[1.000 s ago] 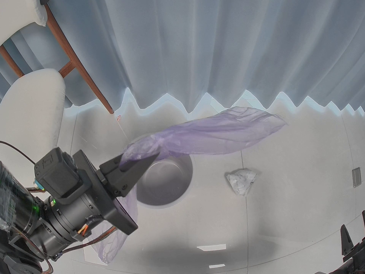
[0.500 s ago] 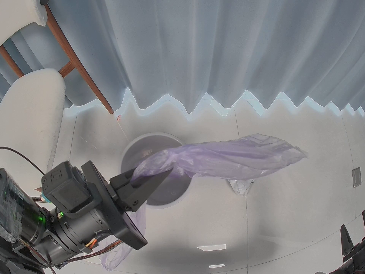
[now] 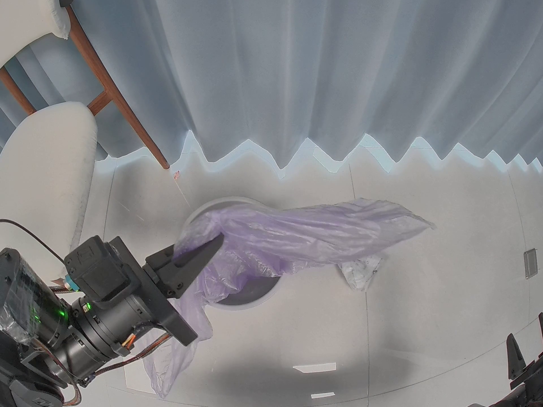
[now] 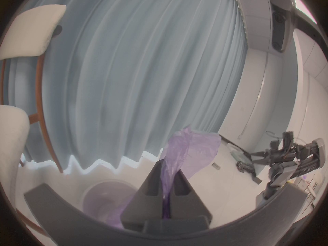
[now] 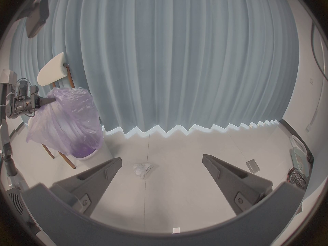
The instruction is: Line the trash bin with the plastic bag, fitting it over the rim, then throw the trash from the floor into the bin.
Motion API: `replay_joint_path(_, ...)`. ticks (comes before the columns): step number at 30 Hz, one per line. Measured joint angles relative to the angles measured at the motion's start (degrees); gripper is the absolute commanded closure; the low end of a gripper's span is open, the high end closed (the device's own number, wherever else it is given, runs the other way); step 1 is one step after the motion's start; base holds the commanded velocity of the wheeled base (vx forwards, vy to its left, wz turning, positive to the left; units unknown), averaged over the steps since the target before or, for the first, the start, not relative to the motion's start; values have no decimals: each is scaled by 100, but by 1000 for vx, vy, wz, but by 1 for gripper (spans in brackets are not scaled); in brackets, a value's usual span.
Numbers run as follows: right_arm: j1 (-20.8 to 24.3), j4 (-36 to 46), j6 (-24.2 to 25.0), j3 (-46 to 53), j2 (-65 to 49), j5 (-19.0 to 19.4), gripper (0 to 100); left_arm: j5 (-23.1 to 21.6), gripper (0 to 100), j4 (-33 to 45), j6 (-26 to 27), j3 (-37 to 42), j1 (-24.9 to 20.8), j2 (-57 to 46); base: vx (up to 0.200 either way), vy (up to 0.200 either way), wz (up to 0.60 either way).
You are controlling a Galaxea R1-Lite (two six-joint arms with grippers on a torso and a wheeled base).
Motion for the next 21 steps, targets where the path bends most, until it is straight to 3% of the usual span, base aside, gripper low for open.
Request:
replay_joint_path(14,0,-2,0,0,0,-2,0,-151,100,5,84,-201,1713,20,0,0,0)
replay_joint_path(21,0,-2,0,0,0,-2,0,-134,100,35,84,-286,2002,-40,0,0,0)
